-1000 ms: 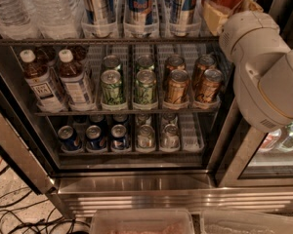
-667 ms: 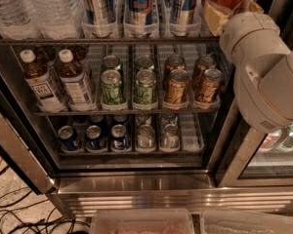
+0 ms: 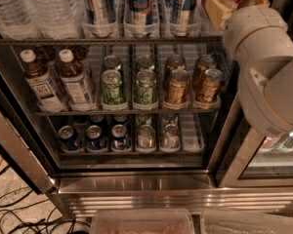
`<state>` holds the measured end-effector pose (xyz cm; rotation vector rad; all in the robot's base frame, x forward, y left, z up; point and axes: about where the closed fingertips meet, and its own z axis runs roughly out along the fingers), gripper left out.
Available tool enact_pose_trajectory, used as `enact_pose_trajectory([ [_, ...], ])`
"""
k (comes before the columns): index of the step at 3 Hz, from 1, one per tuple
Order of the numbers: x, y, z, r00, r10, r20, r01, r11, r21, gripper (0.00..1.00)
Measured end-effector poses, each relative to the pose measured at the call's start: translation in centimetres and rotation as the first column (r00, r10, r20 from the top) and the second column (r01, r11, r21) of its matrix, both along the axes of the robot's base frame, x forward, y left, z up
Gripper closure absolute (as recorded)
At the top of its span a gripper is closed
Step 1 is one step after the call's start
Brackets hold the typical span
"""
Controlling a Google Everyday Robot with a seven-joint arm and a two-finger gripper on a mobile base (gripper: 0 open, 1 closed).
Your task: Pick coke can from top shelf of fridge
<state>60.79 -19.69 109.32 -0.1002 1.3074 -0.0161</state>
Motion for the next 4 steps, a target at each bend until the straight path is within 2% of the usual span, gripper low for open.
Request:
enact_pose_trajectory([
  [1,-1.1,0.9,2.5,0.9988,0.026,0.042,-0.024,0.999,-0.033,1.00],
  [2,-1.7,1.8,3.7,0.9973,0.058,0.046,-0.055,0.997,-0.062,1.00],
  [3,-3.2,2.1,2.1,0.9947,0.102,-0.006,-0.102,0.991,-0.090,1.00],
  [4,-4.5,1.7,0.6,0.9927,0.116,-0.032,-0.119,0.988,-0.103,1.00],
])
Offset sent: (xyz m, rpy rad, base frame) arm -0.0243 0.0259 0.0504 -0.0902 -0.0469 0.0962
